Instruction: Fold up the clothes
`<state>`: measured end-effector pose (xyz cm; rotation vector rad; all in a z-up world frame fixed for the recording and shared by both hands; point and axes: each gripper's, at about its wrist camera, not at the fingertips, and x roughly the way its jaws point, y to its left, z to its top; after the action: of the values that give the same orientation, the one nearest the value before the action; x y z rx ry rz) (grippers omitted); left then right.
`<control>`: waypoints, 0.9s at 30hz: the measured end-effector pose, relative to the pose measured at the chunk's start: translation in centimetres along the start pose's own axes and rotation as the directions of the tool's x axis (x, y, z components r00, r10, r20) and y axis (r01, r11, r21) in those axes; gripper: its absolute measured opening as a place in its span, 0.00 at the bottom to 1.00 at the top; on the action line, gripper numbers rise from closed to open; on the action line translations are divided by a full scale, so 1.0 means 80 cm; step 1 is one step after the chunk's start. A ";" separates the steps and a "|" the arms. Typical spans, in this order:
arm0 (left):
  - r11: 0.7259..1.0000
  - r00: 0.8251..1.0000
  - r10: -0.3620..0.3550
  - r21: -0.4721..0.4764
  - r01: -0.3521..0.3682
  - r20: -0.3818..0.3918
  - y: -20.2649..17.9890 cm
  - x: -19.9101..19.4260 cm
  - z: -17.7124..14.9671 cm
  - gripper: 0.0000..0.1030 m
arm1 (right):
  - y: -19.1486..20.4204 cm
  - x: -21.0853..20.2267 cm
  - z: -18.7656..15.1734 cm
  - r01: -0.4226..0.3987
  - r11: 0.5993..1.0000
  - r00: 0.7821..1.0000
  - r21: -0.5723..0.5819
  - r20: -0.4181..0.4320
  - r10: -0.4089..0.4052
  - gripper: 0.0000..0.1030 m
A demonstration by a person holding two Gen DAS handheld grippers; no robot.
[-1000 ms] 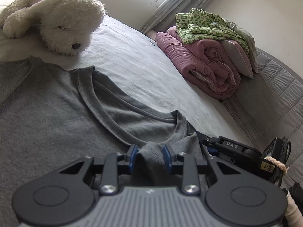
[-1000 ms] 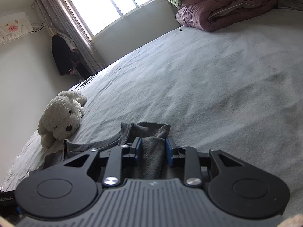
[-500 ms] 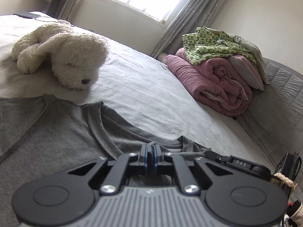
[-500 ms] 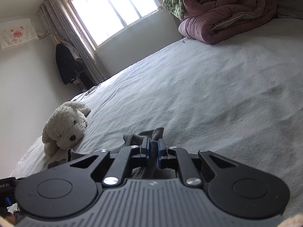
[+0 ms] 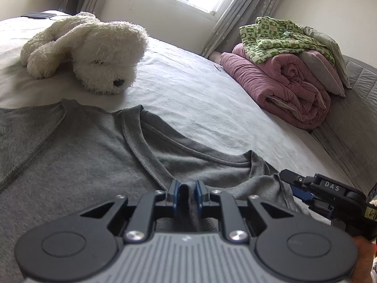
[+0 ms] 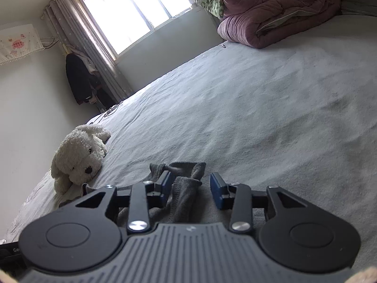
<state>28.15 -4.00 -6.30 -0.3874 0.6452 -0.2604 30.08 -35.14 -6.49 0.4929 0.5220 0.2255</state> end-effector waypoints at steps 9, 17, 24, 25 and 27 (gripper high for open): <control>0.997 0.998 -0.047 -0.071 0.044 -0.039 0.019 -0.003 0.008 0.18 | 0.069 -0.041 0.005 -0.220 0.967 0.959 -0.125 -0.208 0.192 0.40; 0.995 0.995 -0.087 -0.051 0.085 -0.039 0.024 0.003 0.008 0.18 | 0.169 -0.088 -0.055 -0.517 0.741 0.835 -0.429 -0.443 0.326 0.40; 0.994 0.993 -0.111 -0.024 0.111 -0.037 0.019 0.006 0.006 0.16 | 0.203 -0.092 -0.105 -0.580 0.555 0.803 -0.597 -0.536 0.263 0.40; 0.994 0.993 -0.112 -0.019 0.112 -0.036 0.018 0.007 0.005 0.16 | 0.203 -0.089 -0.111 -0.571 0.538 0.808 -0.620 -0.541 0.234 0.40; 0.993 0.993 -0.115 -0.013 0.115 -0.036 0.017 0.008 0.005 0.16 | 0.203 -0.082 -0.118 -0.540 0.534 0.825 -0.651 -0.534 0.184 0.40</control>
<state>29.03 -2.90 -6.95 -0.4313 0.6617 -0.3745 18.19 -19.62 -2.68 -0.3547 0.6580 0.9606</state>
